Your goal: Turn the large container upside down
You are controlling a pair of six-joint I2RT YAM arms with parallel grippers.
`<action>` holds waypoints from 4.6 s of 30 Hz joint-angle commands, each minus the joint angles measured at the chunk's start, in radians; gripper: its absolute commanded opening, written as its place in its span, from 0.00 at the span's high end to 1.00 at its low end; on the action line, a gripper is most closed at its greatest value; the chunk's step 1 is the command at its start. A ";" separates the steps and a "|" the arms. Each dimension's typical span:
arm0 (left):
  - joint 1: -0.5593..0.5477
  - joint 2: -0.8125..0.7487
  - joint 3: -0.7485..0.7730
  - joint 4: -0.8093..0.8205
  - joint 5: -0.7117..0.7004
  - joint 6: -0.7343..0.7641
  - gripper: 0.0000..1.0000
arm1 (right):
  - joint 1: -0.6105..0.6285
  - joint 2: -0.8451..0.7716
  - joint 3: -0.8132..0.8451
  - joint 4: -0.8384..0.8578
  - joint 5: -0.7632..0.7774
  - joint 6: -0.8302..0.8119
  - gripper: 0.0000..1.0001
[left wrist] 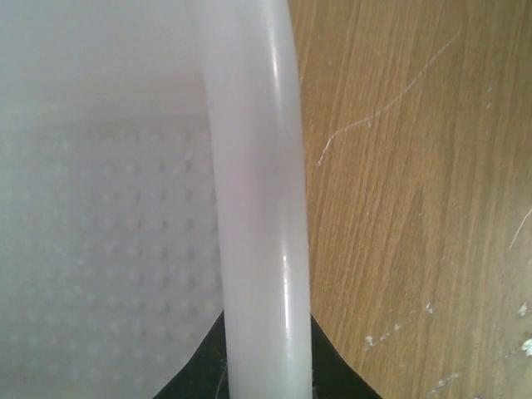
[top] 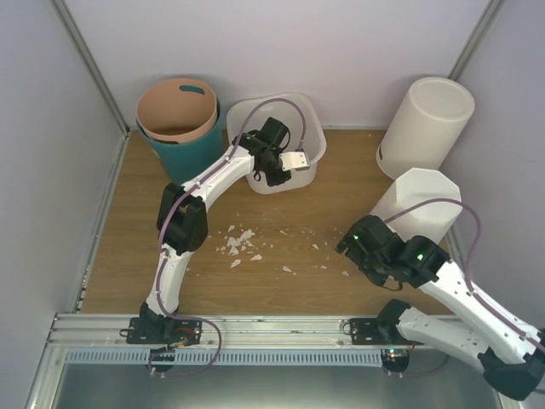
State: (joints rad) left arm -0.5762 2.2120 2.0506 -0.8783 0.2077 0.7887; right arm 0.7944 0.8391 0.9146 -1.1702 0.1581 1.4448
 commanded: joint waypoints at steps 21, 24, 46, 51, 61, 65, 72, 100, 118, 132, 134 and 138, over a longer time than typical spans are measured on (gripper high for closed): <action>0.257 -0.454 -0.628 1.550 1.288 -1.805 1.00 | -0.678 0.322 0.112 0.237 0.012 -0.653 0.00; 0.264 -0.453 -0.668 1.794 1.275 -2.041 1.00 | -0.738 0.358 0.132 0.271 -0.011 -0.713 0.00; 0.259 -0.630 -0.980 2.432 0.864 -2.739 1.00 | -0.937 0.511 0.289 0.340 -0.081 -0.951 0.00; 0.246 -0.723 -1.200 2.415 0.789 -2.723 1.00 | -0.937 0.477 0.282 0.311 -0.151 -0.957 0.00; 0.183 -0.826 -1.336 2.382 0.682 -2.659 1.00 | -0.935 0.371 0.322 0.215 -0.192 -0.959 0.00; 0.155 -0.821 -1.316 2.382 0.649 -2.649 1.00 | -0.935 0.356 0.359 0.195 -0.195 -0.952 0.00; 0.039 -0.770 -1.278 2.485 0.553 -2.661 1.00 | -0.935 0.328 0.378 0.182 -0.202 -0.940 0.00; -0.092 -0.491 -1.279 2.714 0.347 -2.835 0.96 | -0.935 0.364 0.618 0.135 -0.068 -0.921 0.00; -0.080 -0.413 -1.282 2.674 0.423 -2.878 0.76 | -0.926 0.367 0.592 0.155 -0.181 -0.948 0.00; -0.072 -0.407 -1.335 2.661 0.488 -2.837 0.47 | -0.850 0.335 0.517 0.217 -0.361 -1.003 0.00; -0.071 -0.407 -1.344 2.656 0.502 -2.828 0.40 | -0.840 0.330 0.502 0.214 -0.361 -1.003 0.00; -0.067 -0.389 -1.352 2.676 0.529 -2.803 0.36 | -0.826 0.314 0.465 0.226 -0.369 -0.994 0.00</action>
State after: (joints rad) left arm -0.6498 1.8095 0.7136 1.5234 0.6960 -2.0548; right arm -0.0486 1.1831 1.4139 -0.9661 -0.1856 0.4580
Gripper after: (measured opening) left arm 0.631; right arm 0.997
